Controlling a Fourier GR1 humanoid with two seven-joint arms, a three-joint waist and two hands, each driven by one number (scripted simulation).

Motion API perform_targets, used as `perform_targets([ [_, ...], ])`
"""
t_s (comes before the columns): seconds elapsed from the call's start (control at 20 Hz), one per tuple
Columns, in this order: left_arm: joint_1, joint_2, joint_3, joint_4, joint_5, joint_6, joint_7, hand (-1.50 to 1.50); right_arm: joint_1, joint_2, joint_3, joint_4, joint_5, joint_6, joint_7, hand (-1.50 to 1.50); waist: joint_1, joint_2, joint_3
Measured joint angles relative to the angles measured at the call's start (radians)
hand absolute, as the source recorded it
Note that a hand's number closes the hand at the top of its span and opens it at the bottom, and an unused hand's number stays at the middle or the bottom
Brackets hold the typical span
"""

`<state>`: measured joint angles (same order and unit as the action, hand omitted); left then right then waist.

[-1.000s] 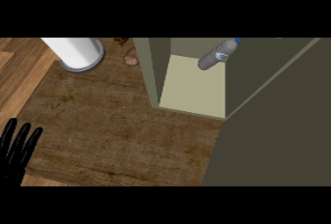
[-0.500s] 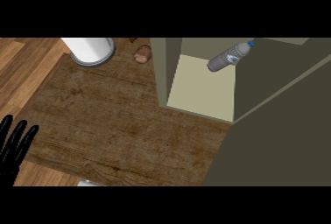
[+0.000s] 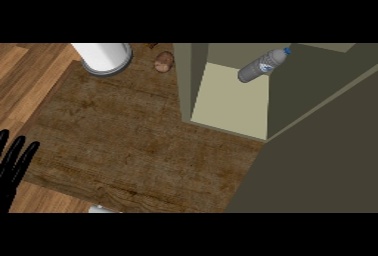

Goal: Pick up the bottled water, place it into the cabinet and close the cabinet

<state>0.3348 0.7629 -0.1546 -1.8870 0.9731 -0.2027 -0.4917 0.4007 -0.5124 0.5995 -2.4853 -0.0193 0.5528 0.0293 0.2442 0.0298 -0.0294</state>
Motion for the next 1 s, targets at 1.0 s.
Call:
perform_targets([
  [1.0,-0.02,0.022,0.033,0.018,0.026,-0.055,0.0,-1.5,-0.035,0.04,-0.008,0.038,-0.085,0.021,0.026,1.5,0.041,0.048,0.003],
])
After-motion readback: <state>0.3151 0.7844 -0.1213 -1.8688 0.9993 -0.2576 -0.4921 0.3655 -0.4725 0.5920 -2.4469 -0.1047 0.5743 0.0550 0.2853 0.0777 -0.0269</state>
